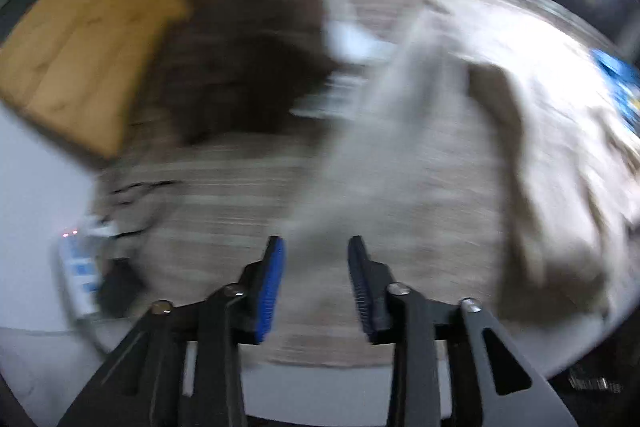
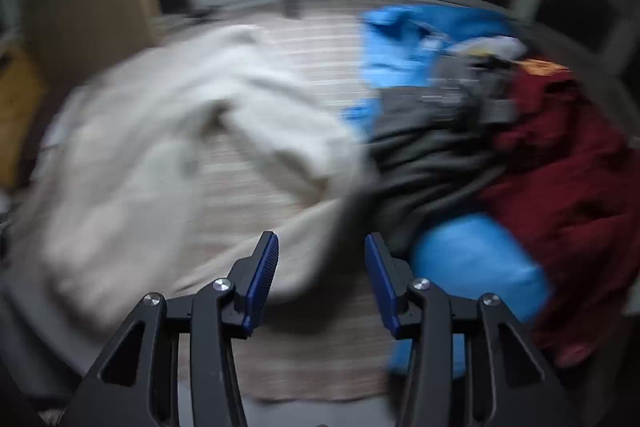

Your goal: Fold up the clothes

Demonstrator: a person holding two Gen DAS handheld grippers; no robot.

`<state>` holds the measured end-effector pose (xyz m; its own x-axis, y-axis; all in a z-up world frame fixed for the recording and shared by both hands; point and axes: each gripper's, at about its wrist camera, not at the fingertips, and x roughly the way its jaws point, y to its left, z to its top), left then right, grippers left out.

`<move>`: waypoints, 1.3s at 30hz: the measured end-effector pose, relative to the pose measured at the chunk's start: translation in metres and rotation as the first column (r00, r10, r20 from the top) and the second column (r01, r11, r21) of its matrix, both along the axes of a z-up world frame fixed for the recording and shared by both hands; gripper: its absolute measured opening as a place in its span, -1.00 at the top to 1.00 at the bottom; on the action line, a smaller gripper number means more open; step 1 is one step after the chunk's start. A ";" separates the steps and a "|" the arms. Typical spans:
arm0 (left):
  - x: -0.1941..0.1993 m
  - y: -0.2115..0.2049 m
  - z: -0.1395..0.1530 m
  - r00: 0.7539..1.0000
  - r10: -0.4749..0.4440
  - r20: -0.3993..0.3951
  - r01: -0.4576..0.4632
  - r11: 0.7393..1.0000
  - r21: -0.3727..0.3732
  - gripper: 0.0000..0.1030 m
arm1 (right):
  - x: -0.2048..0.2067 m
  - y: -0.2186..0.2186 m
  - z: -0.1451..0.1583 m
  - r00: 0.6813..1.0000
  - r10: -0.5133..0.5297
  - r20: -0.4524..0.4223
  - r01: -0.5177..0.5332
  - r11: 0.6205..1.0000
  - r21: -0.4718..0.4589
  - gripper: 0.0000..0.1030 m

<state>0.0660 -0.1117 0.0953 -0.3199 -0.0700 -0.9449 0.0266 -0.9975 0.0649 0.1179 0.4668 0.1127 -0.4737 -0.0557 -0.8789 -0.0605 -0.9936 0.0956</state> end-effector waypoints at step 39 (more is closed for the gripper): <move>0.003 0.151 -0.031 0.941 -0.321 0.109 0.259 0.888 0.379 0.24 | 0.039 -0.043 -0.036 0.968 0.184 0.173 -0.143 0.963 -0.229 0.19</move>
<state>0.0694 0.0393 0.0646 -0.1122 0.3507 -0.9298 -0.2478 -0.9160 -0.3156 0.1571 0.4236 0.0766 -0.2672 -0.3138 -0.9111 0.0633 -0.9492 0.3084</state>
